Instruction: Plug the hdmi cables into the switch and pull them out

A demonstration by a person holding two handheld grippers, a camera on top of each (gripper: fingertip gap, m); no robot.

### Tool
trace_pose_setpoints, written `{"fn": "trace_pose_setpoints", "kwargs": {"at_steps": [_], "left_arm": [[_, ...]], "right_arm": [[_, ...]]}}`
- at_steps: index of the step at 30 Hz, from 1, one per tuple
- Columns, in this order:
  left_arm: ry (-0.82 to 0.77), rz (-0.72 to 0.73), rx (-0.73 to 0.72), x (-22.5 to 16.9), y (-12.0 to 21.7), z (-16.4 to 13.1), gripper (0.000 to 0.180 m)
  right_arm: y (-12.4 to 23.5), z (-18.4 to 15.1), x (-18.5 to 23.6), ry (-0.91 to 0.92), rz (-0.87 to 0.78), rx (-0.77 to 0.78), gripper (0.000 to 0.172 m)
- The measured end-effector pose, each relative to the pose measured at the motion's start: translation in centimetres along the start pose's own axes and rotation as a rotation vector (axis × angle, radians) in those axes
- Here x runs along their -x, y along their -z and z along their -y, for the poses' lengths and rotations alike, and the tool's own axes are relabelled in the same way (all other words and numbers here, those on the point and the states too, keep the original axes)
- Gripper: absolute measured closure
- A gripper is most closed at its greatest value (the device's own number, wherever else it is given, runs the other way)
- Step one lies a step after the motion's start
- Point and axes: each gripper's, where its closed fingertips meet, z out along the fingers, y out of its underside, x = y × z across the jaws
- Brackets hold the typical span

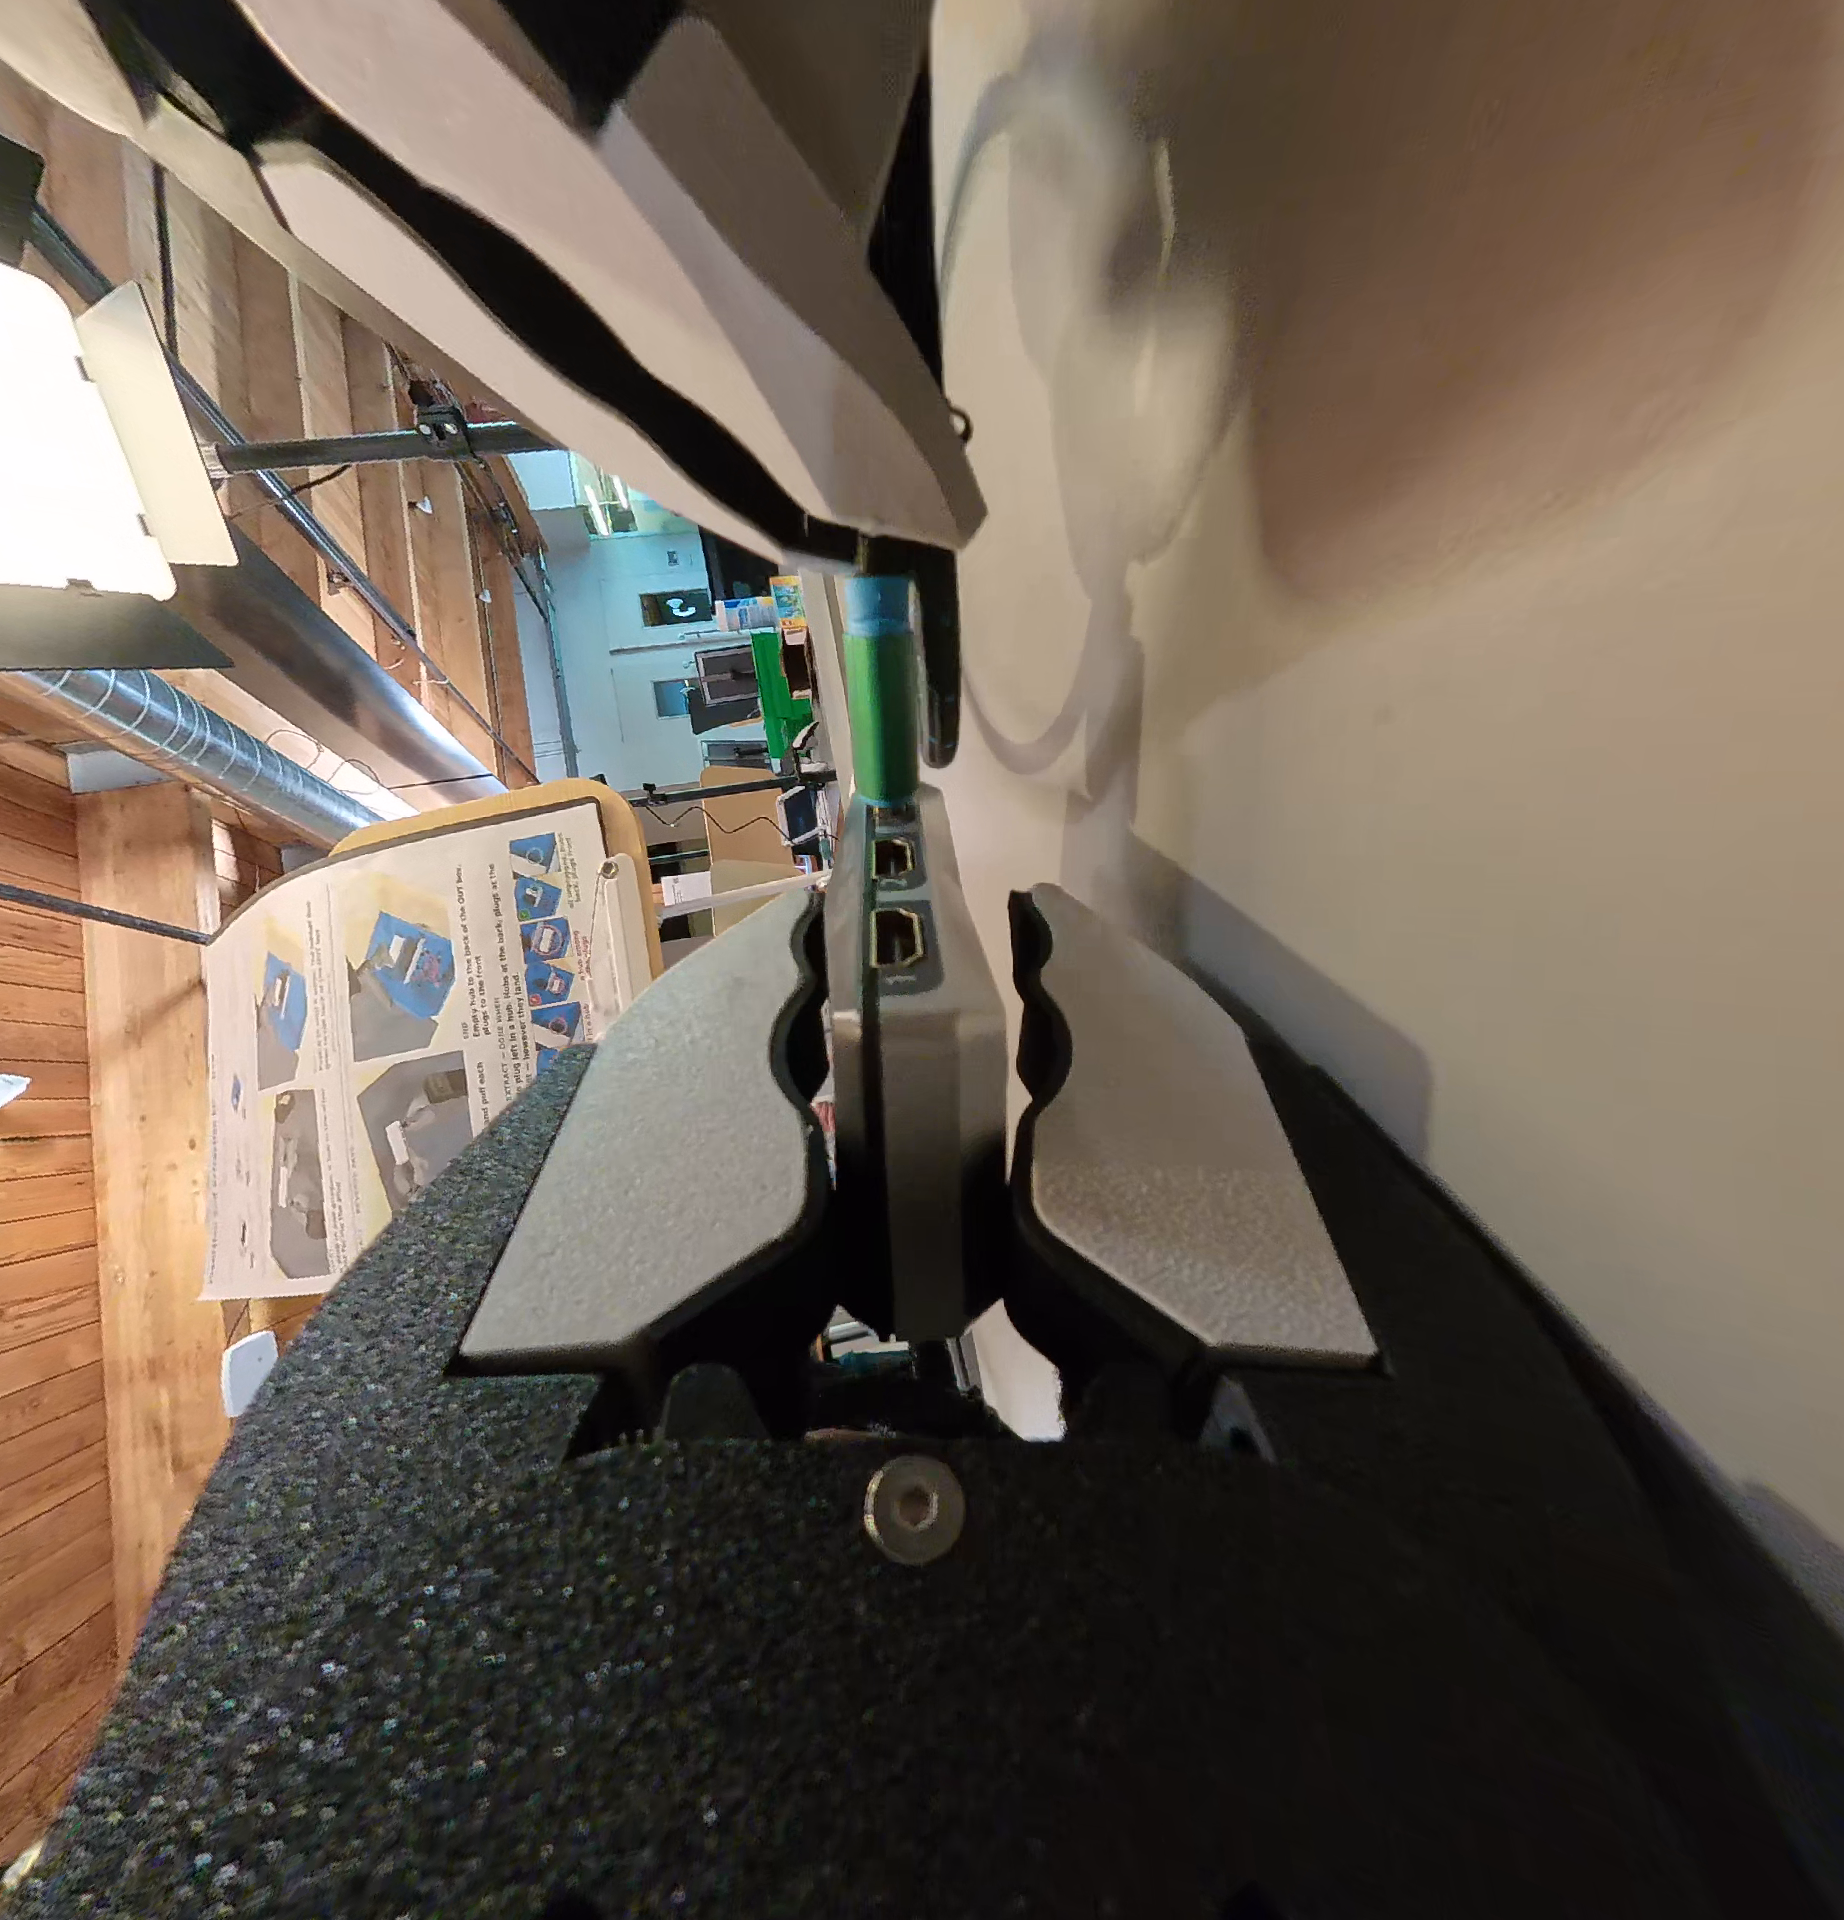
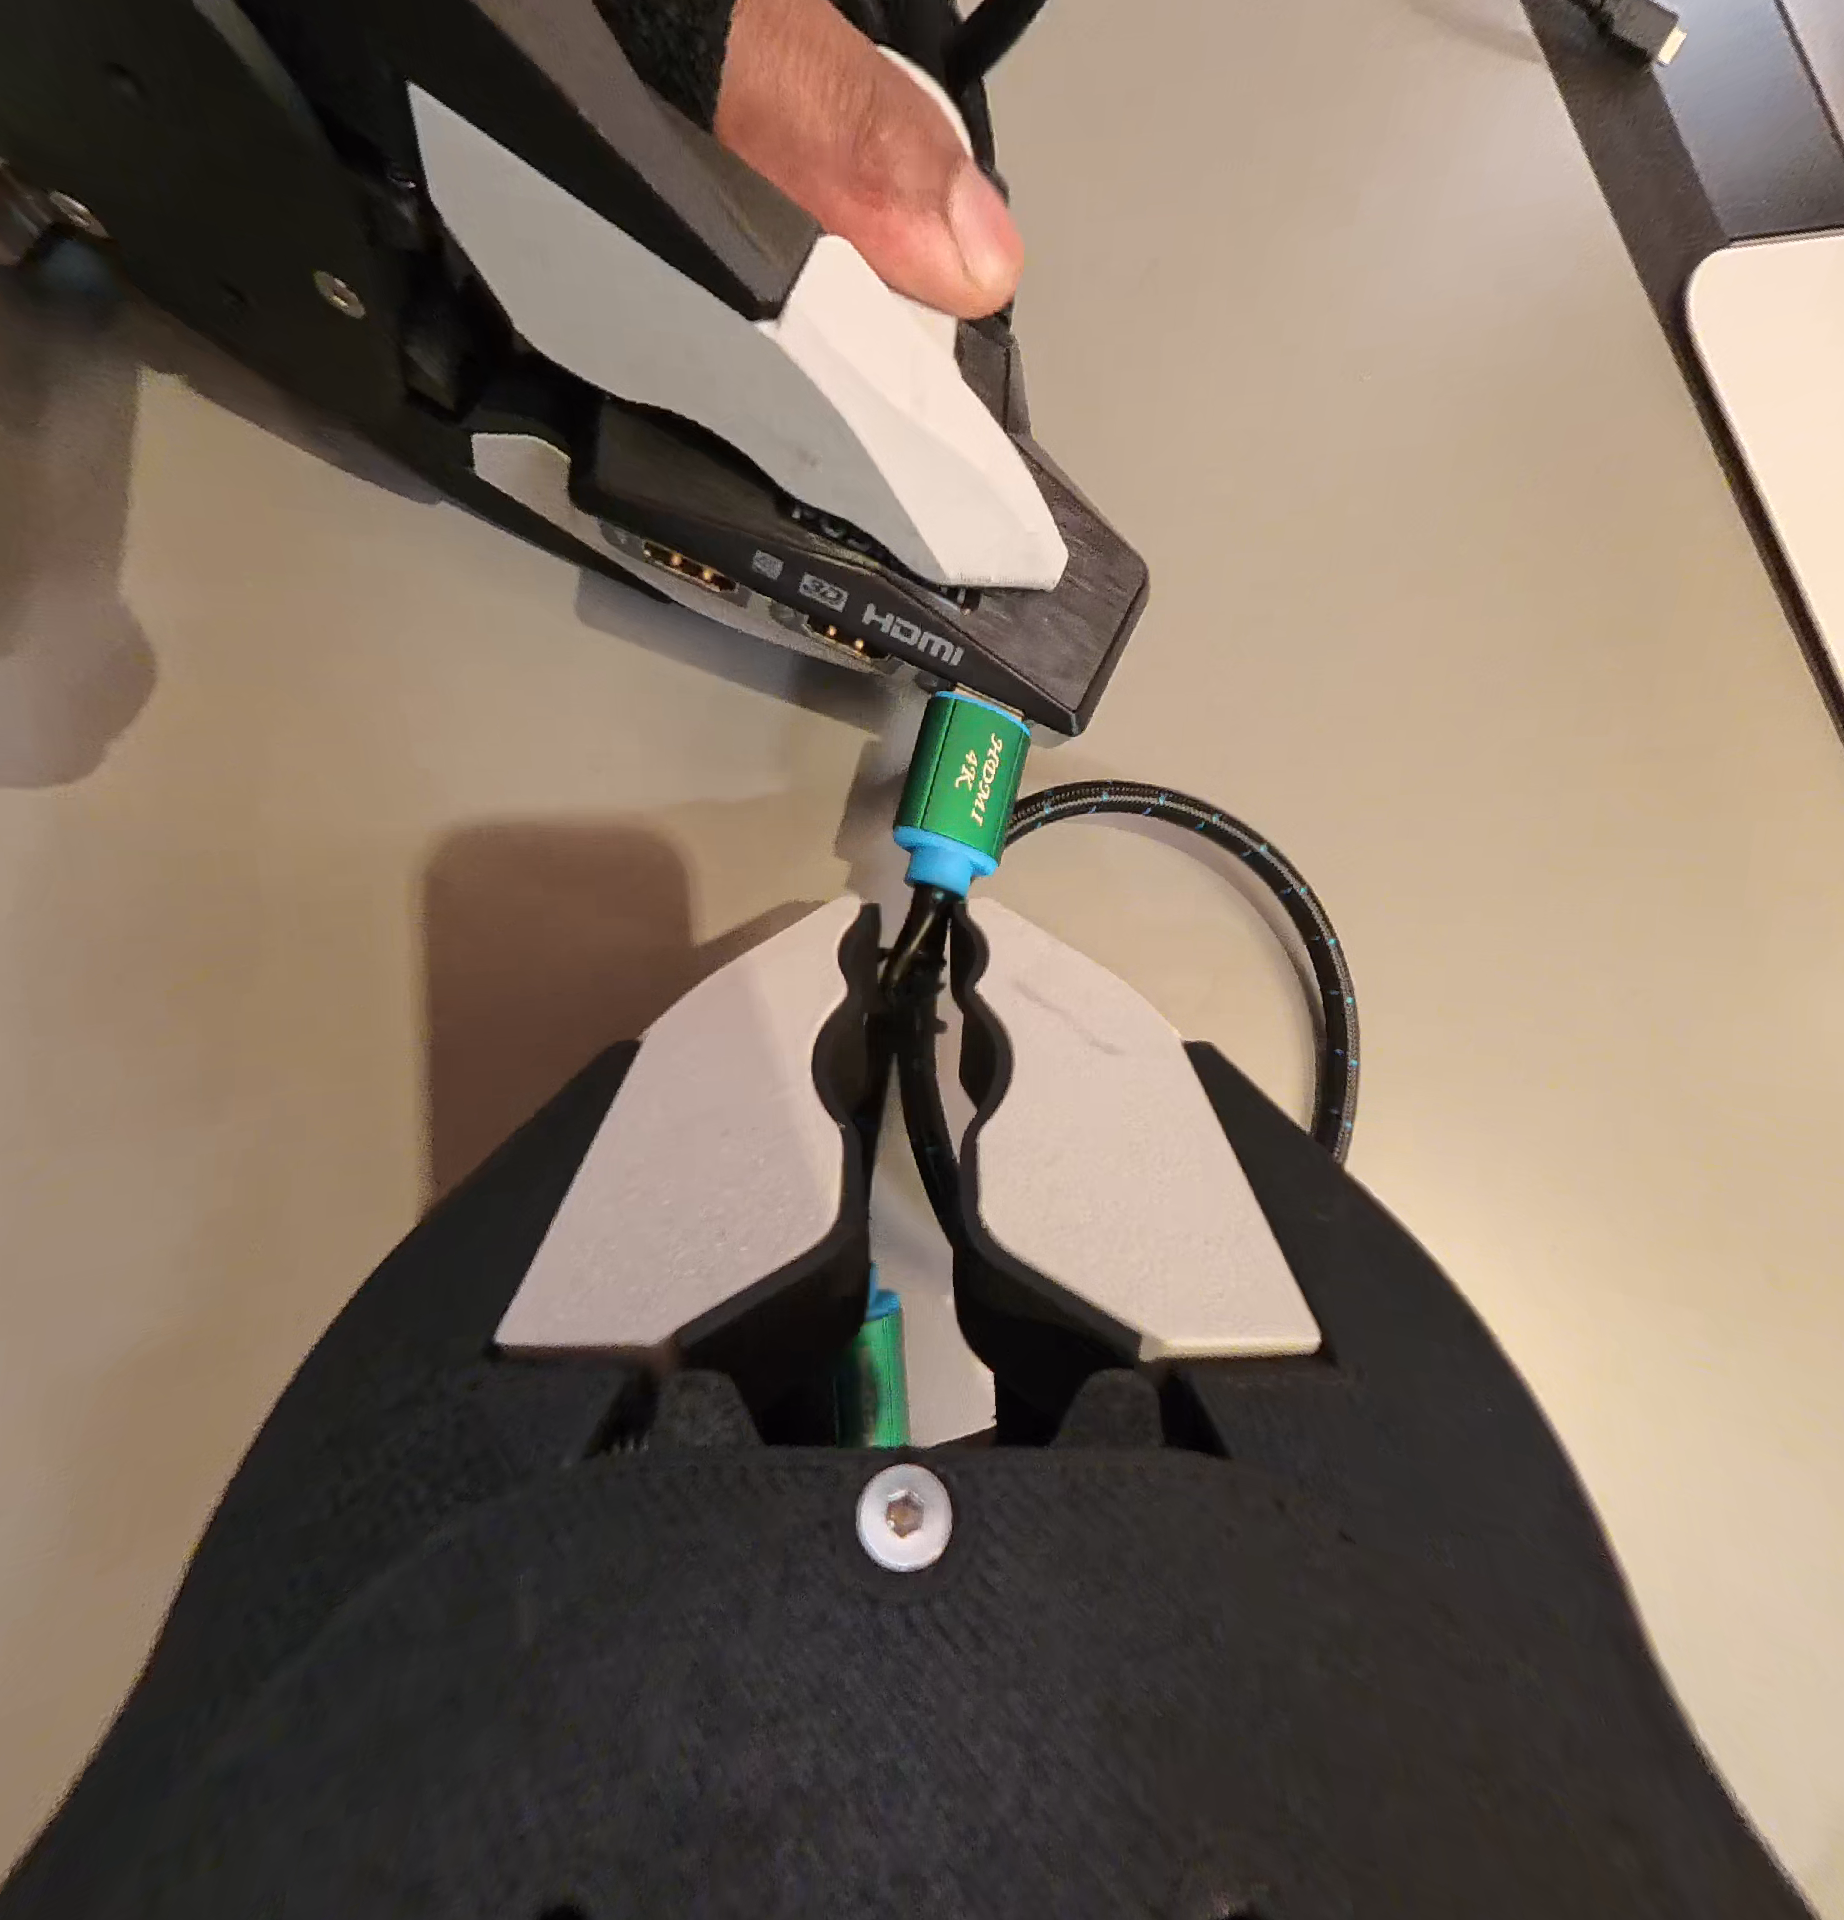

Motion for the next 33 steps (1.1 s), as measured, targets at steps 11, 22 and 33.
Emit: {"fn": "trace_pose_setpoints", "kwargs": {"at_steps": [11,22,33], "left_arm": [[0.031,-0.010,0.022,0.0,-0.2,-0.4,0.146],[0.062,0.014,0.004,0.7,-0.1,-0.2,0.143],[0.043,0.033,0.030,1.2,-0.2,-0.3,0.144]], "right_arm": [[-0.3,0.2,-0.7,-0.013,-0.091,0.004,0.163],[0.2,1.4,0.3,-0.041,-0.045,-0.056,0.163],[0.0,1.3,-0.1,-0.026,-0.093,-0.048,0.158]]}}
